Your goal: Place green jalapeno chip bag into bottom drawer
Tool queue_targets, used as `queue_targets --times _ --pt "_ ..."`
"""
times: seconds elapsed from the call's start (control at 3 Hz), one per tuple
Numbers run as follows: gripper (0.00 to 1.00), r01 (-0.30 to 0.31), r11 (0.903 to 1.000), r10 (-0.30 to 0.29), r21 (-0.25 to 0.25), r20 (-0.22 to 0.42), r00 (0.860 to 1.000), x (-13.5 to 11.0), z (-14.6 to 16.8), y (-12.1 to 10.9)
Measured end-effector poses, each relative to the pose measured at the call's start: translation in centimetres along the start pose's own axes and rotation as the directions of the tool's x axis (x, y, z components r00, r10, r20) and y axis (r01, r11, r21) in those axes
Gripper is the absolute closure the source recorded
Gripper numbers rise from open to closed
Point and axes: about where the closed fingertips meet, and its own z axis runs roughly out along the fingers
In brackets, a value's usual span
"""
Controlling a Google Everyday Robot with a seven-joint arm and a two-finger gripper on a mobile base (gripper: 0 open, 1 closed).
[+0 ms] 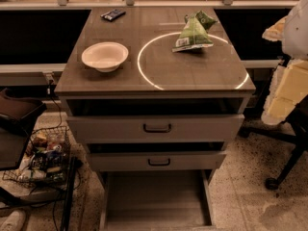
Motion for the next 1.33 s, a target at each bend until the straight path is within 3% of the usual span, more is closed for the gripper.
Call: queue_targets --times 0.33,0.67,1.0,1.33 --pt "0.00 0.000 1.0000 0.000 0.001 0.000 1.000 0.0 0.0 0.0" --pt "0.00 -0.069 0.9957 0.068 0.063 0.020 0.997 0.0 0.0 -2.2" --pt "0.00 -0.228 0.9606 0.212 0.158 0.115 0.971 0.2 0.1 -7.3" --pt "0.00 -0.443 0.8642 0.381 0.238 0.265 0.886 1.0 -0.3 -12.9"
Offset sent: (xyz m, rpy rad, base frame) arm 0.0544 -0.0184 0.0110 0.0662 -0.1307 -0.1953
